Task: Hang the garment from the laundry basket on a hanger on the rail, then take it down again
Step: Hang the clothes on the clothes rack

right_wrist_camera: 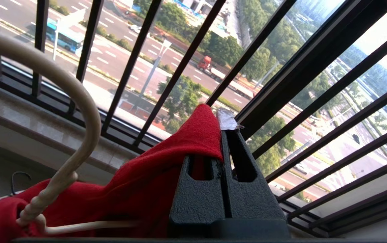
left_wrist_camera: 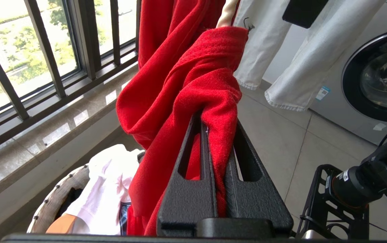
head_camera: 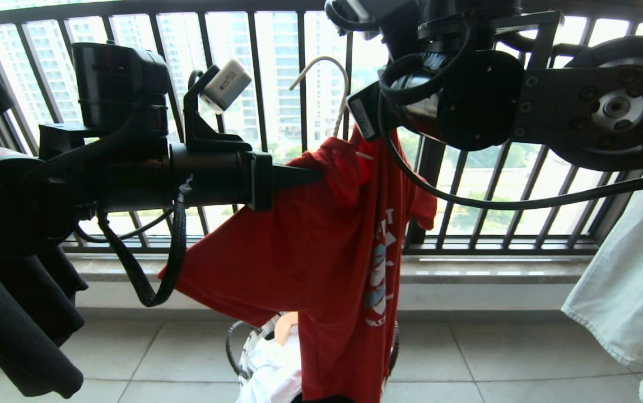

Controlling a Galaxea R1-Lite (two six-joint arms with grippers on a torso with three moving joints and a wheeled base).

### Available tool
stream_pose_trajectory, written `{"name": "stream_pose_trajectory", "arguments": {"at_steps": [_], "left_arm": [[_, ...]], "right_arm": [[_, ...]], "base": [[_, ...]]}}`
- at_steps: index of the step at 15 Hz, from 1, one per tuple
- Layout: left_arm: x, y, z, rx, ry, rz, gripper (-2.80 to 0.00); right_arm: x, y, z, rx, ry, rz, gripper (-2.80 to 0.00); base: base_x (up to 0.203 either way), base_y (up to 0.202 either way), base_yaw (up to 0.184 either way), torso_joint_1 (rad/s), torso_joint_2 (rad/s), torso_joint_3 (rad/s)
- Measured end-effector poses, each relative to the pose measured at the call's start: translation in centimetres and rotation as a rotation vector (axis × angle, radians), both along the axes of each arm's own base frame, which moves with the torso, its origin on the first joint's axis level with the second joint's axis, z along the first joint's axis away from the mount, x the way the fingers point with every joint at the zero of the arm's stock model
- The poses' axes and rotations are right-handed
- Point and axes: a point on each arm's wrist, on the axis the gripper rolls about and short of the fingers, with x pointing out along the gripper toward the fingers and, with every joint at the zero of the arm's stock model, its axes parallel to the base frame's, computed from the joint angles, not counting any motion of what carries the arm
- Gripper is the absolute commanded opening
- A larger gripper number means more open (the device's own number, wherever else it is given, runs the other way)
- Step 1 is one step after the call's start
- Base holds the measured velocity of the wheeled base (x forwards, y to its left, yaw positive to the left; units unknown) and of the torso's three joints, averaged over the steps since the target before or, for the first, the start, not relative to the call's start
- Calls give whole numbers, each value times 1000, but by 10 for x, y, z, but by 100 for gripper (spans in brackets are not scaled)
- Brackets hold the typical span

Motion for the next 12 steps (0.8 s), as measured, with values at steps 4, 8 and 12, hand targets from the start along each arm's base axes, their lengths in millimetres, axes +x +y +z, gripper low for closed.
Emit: {"name": "stream_pose_trajectory", "arguments": {"at_steps": [4,8,12], "left_arm": [[4,-2,-4,-28,-13,2,-280],[7,-3,-1,-128,-47,11,-280],[8,-3,-2,-131,-41,18,-280]], "right_arm": [[-12,5,-1,-4,18,40,-280],[-18,3,-4,-6,56,64,-280],[-23,-2,-6,-17,68,68,-280]], "base": [[0,0,0,0,0,0],[0,0,0,0,0,0],[0,0,0,0,0,0]]}}
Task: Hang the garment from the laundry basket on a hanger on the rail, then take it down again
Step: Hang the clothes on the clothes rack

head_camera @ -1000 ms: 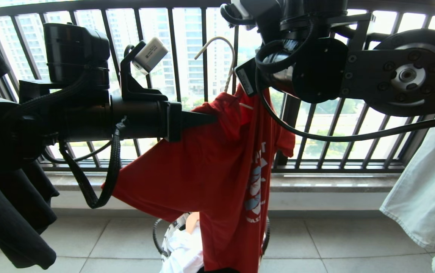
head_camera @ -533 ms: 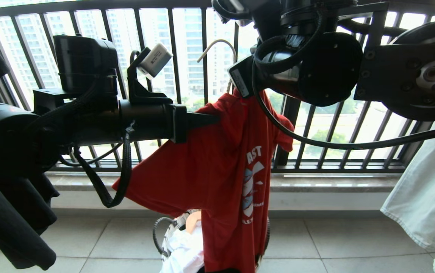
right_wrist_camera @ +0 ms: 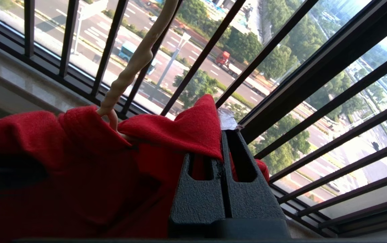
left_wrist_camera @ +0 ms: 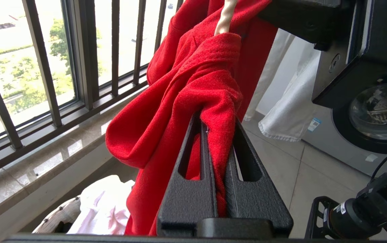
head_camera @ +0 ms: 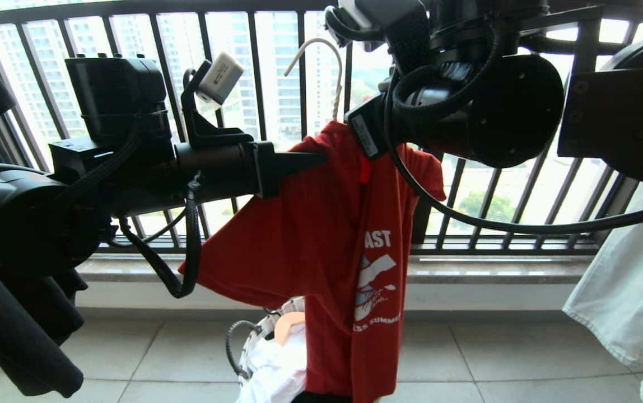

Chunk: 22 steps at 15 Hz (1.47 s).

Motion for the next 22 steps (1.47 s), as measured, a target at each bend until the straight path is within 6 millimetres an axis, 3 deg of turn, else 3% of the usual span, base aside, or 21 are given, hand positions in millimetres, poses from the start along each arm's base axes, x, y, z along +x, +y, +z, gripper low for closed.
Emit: {"name": "stream_pose_trajectory", "arguments": {"at_steps": [4,11,12,16,22], "left_arm": [[1,1,3,-25,-18,9,-280],[1,4,6,-46,-11,17,-280],[0,5,7,-49,-12,18,-280],[-1,10,11,-55,-22,32,-280],[5,34,28,-106,-31,105,-280]], "right_arm": [[-3,-1,-5,11,22,18,-280],[-14,15,-15,-16,45,71,-280],[-14,17,-16,-18,46,73,0],[-13,20,-19,-22,50,77,0],[-15,19,-22,-35,61,79,0]], "base": [[0,0,0,0,0,0],[0,0,0,0,0,0],[0,0,0,0,0,0],[0,0,0,0,0,0],[0,0,0,0,0,0]]}}
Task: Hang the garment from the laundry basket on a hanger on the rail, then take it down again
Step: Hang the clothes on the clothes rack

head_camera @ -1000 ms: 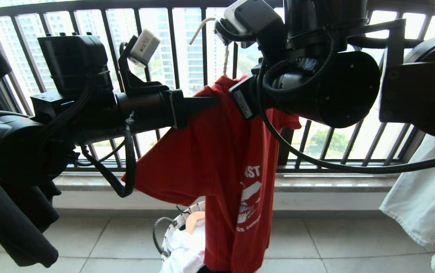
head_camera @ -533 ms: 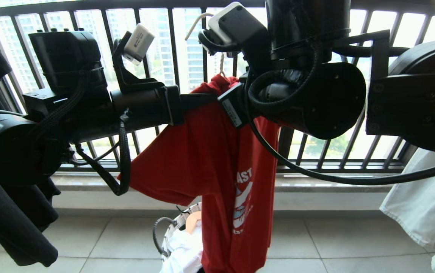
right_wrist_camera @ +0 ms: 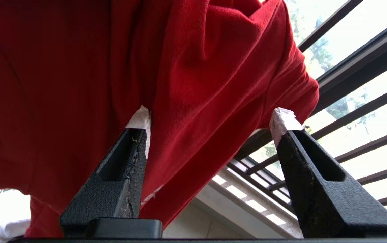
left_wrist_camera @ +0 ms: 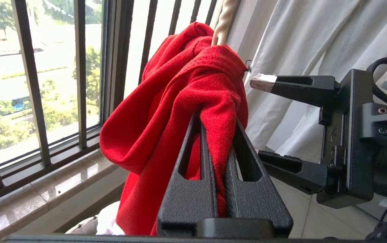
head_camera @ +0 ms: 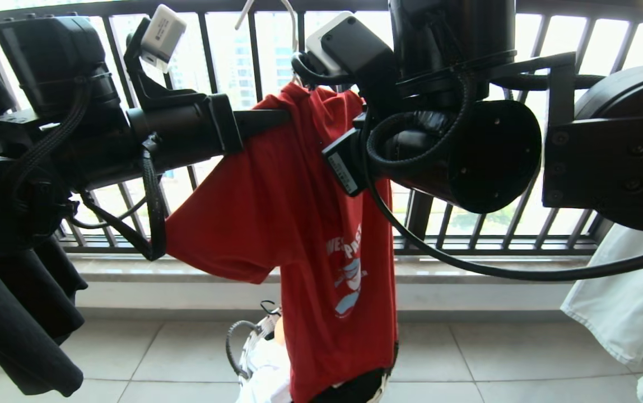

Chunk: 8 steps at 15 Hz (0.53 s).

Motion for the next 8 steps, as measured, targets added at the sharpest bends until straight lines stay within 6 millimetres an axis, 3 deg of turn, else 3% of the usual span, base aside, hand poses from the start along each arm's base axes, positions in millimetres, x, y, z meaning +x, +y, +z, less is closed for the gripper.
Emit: {"name": "stream_pose_trajectory", "arguments": {"at_steps": [4,5,8], "left_arm": [[1,9,7,-23,1,24,-280],[1,10,7,-28,4,24,-280],[0,11,9,-39,17,9,-280]], "right_arm": [[-8,-4,0,-8,6,10,0],[-10,-6,1,-7,5,8,-280],[-18,-18,2,-19,14,5,-280]], "base": [[0,0,0,0,0,0],[0,0,0,0,0,0],[0,0,0,0,0,0]]}}
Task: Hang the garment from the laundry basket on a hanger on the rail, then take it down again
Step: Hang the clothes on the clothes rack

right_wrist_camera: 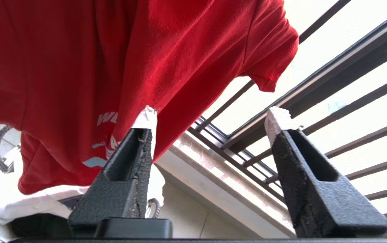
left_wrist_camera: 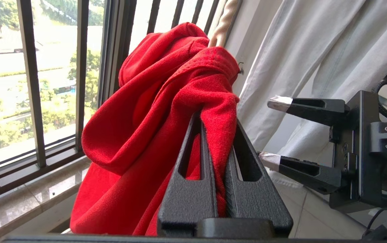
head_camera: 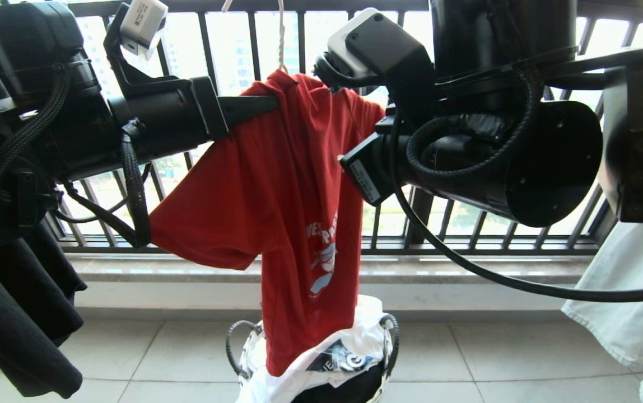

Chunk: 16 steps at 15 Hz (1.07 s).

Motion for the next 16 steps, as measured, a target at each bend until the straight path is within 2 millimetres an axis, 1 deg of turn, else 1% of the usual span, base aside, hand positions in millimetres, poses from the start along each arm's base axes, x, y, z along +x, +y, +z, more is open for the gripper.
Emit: {"name": "stream_pose_trajectory", "arguments": {"at_steps": [2,5,8,10,13,14,16], "left_arm": [[-1,0,0,3,2,-27,-280],[-2,-1,-1,4,17,-78,-280],[0,5,-3,22,33,-166,-280],[2,11,-5,41,39,-237,-280],[5,17,-10,65,52,-328,-280],[6,19,-13,71,57,-351,-280],[8,21,-14,74,59,-355,-280]], "right_arm": [[-2,-15,-1,-15,15,-19,-280],[3,-45,-3,-28,47,-56,-280],[0,-70,-2,20,120,-41,-280],[-8,-84,2,62,199,20,-280],[-22,-105,17,153,316,138,-280],[-27,-112,21,176,359,186,-280],[-35,-121,22,211,443,245,-280]], "base": [[0,0,0,0,0,0],[0,0,0,0,0,0],[0,0,0,0,0,0],[0,0,0,0,0,0],[0,0,0,0,0,0],[0,0,0,0,0,0],[0,0,0,0,0,0]]}}
